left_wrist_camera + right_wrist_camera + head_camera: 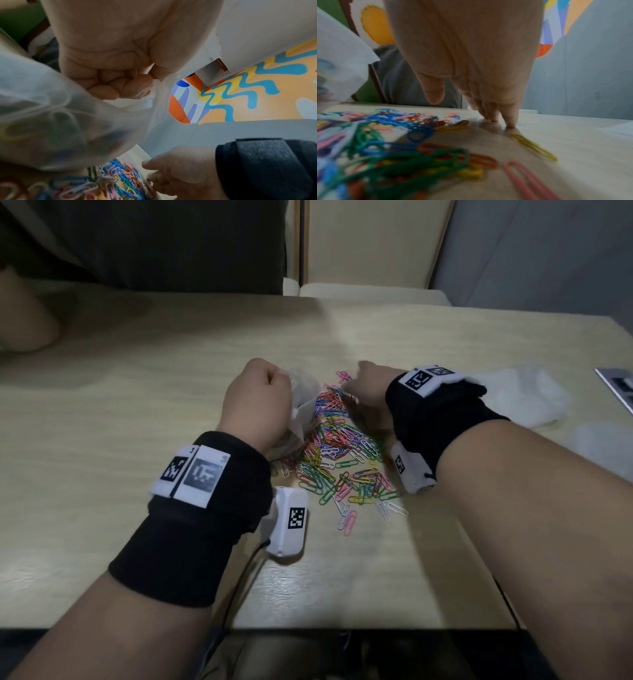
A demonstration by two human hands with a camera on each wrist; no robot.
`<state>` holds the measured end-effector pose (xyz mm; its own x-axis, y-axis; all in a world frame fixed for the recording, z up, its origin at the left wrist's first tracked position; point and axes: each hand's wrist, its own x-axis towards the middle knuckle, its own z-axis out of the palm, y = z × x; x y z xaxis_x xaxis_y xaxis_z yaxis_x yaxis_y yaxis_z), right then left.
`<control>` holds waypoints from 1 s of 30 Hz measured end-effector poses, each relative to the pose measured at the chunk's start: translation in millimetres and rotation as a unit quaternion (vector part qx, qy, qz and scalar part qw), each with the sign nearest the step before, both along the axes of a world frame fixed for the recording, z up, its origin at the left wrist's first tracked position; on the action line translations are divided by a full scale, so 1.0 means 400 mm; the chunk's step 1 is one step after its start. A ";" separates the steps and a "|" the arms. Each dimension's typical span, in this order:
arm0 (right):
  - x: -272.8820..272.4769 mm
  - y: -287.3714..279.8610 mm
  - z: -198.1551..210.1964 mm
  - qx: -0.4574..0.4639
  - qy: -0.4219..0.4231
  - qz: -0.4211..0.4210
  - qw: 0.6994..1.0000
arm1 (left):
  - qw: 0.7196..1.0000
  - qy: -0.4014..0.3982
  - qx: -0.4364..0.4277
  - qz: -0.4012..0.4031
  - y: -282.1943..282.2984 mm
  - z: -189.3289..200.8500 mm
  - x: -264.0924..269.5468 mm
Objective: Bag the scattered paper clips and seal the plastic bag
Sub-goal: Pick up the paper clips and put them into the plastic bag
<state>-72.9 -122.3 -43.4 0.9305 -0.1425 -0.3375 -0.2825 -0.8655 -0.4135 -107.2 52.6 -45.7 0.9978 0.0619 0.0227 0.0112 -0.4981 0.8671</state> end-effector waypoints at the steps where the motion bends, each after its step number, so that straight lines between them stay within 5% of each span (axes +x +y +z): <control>1: -0.002 0.014 0.001 -0.028 -0.003 0.031 0.999 | 1.000 0.000 0.000 0.000 0.002 0.001 -0.001; 13: -0.123 0.061 -0.009 -0.228 -0.016 0.219 0.948 | 1.000 0.021 -0.012 -0.010 -0.018 0.035 -0.046; 30: -0.179 0.005 0.012 -0.154 -0.083 0.062 0.983 | 0.999 0.048 -0.009 -0.019 -0.038 0.048 -0.108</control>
<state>-144.7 -120.4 -38.4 0.9858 -0.0966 -0.1373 -0.1181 -0.9804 -0.1580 -150.5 37.5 -26.4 0.9970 0.0238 -0.0741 0.0764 -0.4833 0.8721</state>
